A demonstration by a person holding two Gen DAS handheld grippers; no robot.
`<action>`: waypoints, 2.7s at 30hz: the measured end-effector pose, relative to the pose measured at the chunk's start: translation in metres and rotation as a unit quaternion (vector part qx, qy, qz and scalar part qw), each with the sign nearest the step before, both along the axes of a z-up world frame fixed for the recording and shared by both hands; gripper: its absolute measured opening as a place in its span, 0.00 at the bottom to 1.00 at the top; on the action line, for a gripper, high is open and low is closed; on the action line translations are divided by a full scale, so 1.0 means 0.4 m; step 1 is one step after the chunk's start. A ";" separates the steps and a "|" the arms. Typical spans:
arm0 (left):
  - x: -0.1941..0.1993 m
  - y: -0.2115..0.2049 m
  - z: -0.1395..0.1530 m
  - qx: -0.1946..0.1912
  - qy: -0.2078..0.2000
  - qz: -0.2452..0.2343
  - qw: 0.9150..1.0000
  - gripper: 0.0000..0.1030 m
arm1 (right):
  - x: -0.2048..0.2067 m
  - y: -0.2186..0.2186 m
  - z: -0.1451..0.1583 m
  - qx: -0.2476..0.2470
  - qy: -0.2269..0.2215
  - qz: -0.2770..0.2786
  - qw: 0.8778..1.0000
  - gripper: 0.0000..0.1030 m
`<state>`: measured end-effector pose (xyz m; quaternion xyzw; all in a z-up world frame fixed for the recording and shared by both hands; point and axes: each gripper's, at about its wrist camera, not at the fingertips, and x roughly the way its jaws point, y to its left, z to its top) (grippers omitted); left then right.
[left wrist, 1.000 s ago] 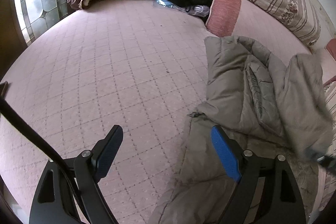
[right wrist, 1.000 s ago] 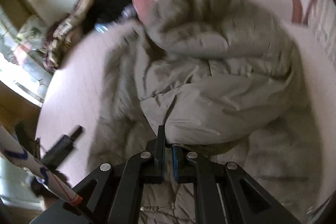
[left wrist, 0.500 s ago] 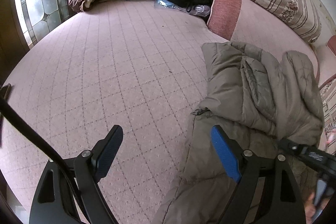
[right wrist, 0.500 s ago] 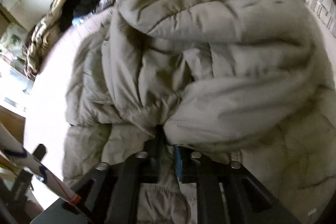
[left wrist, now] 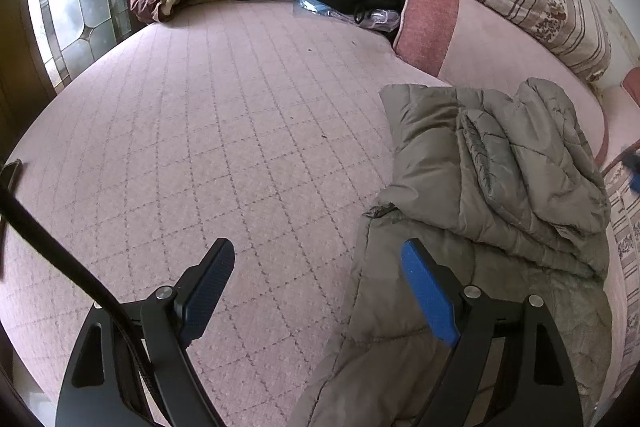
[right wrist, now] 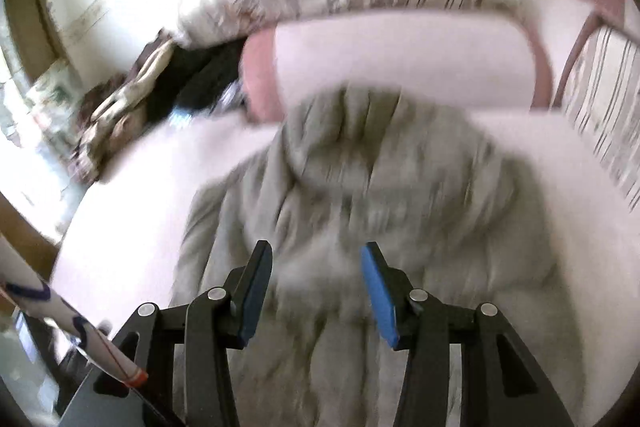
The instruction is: Fold large clothes
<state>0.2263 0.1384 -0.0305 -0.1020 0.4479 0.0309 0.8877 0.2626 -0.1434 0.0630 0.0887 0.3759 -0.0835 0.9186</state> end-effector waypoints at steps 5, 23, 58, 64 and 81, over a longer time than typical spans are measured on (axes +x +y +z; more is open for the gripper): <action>0.005 -0.002 -0.003 0.004 0.002 -0.003 1.000 0.82 | 0.170 -0.004 -0.099 -0.036 0.050 -0.034 0.998 0.49; 0.006 -0.018 -0.001 0.016 -0.002 -0.010 1.000 0.82 | 0.084 0.054 -0.185 0.004 0.069 0.016 0.998 0.49; -0.001 -0.015 0.002 0.019 0.001 -0.018 1.000 0.82 | 0.060 0.164 -0.135 -0.081 0.017 0.021 0.996 0.54; 0.007 -0.004 -0.004 0.013 0.008 -0.013 1.000 0.82 | 0.171 0.224 -0.287 -0.108 0.104 0.066 0.986 0.50; -0.014 0.001 0.014 0.035 -0.009 -0.005 0.999 0.82 | 0.060 0.191 -0.216 -0.016 0.065 0.068 0.995 0.60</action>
